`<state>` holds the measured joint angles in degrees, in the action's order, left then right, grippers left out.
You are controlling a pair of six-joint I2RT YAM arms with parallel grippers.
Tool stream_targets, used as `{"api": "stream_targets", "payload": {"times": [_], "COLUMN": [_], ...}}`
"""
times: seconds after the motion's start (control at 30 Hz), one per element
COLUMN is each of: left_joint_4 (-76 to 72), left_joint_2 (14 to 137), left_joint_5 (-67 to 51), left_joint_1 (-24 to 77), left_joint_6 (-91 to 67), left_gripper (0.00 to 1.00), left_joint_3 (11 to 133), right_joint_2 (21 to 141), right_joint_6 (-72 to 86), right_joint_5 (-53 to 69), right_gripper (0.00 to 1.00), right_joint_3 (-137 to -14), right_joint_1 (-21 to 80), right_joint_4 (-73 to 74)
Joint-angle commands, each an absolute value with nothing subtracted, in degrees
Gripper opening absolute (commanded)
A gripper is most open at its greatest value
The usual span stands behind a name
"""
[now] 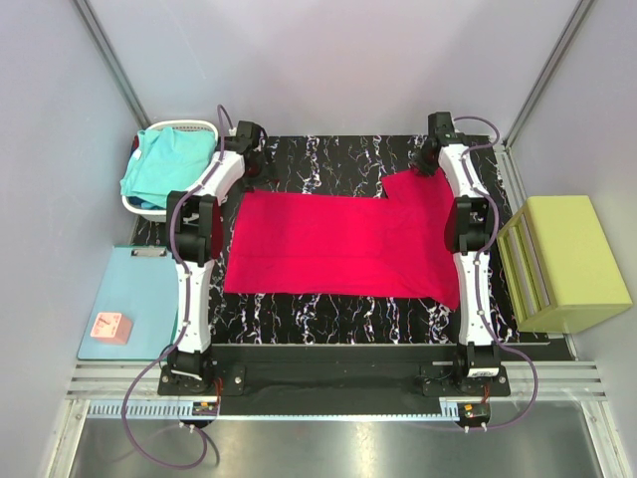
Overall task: Fold and stack the t-shirts
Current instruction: Grap the side of the flattened tshirt furthest away from the robot with both arms
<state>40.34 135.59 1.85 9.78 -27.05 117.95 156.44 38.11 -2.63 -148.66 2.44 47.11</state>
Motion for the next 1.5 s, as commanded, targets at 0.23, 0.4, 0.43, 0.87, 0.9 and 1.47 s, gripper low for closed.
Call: {"api": "stream_targets", "payload": {"times": [0.23,0.4,0.43,0.87,0.9,1.47], "left_joint_4": [38.6,38.6,38.6,38.6,38.6,40.1], "left_joint_2": [133.4,133.1,132.9,134.1,134.5,137.2], "left_joint_5": [1.0,0.9,0.9,0.6,0.6,1.1], "left_joint_1": [9.4,9.4,9.4,8.4,8.1,6.9], "left_joint_6": [-27.6,-27.8,-27.7,-28.5,-28.5,-30.0], "left_gripper": [0.75,0.75,0.75,0.75,0.75,0.56], "left_joint_3": [118.4,118.0,118.0,120.4,121.3,118.1], "right_joint_2": [156.2,156.8,157.0,154.9,155.0,153.5], "right_joint_6": [35.9,35.4,35.2,34.9,34.9,35.1], "right_joint_5": [-6.6,-7.1,-7.7,-7.3,-6.9,-6.6], "right_gripper": [0.56,0.58,0.58,0.49,0.49,0.49], "right_joint_3": [-143.5,-144.1,-144.1,-139.5,-139.5,-138.3], "right_joint_1": [2.2,2.2,2.2,2.2,2.2,2.4], "right_joint_4": [52.6,53.9,54.4,55.3,55.3,54.7]}}
